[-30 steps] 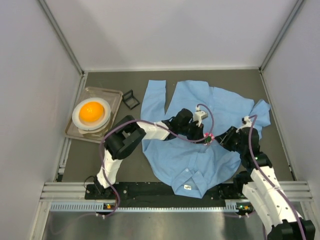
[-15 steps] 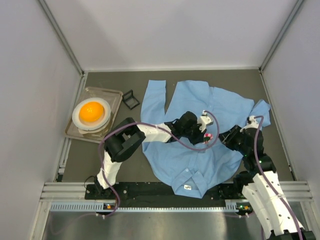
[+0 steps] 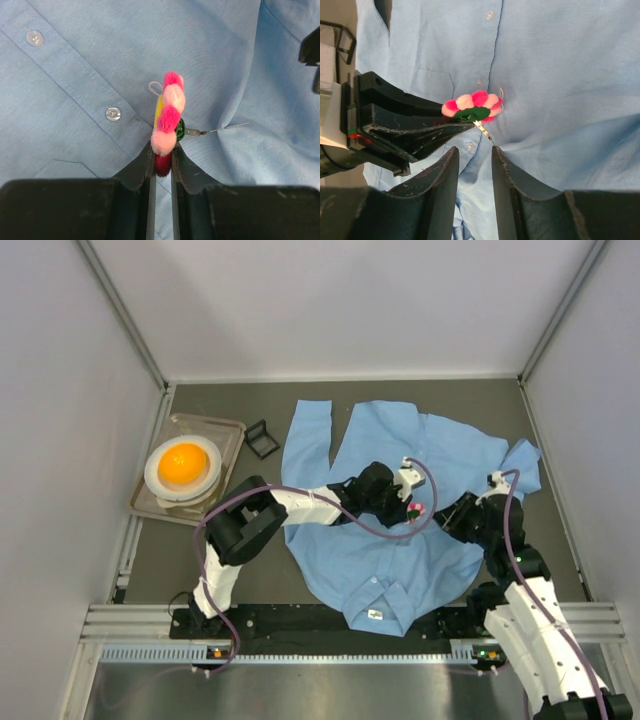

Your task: Remove the brooch from the garment

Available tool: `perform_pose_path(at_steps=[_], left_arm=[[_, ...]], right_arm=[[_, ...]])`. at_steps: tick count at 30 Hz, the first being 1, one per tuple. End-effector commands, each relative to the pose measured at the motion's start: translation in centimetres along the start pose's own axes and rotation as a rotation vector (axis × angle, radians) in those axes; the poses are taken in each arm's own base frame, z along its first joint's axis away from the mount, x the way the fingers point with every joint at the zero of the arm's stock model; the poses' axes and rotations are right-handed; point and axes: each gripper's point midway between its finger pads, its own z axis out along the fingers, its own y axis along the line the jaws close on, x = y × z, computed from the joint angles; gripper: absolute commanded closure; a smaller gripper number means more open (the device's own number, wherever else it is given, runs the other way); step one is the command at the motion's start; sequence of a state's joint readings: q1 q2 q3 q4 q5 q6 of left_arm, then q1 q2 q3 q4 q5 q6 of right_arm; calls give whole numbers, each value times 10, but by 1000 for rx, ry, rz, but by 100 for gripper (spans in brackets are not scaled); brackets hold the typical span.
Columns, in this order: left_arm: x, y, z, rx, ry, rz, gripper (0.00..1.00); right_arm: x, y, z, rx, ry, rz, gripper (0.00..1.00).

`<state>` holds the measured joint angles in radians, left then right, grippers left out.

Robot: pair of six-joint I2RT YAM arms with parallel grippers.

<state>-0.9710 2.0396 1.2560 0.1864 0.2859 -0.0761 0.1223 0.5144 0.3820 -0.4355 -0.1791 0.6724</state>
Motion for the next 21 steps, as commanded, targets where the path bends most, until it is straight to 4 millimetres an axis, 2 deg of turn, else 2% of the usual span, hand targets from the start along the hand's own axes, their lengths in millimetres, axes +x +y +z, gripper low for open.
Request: perform_pose_path(at_steps=[1,6,7,10,16,21], left_arm=[[-48,-8,-13,-1,-107,18,100],[-49,-11,-12,14,-96,18,100],[-49,-11,-12,16,-96,14,100],[-49,-13,-13,24,-95,10,100],[-49,-14,-13,32,-97,4,100],[-47,-16,-11,41,-92,1,100]], right_arm=[[-2,6,3,-14,30,-38,67],[14,5,18,-10,168,-54,69],[21,-1,23,12,217,-58,71],[20,-3,29,22,231,-81,74],[11,10,38,-27,202,-110,79],[18,14,47,-45,242,-109,84]])
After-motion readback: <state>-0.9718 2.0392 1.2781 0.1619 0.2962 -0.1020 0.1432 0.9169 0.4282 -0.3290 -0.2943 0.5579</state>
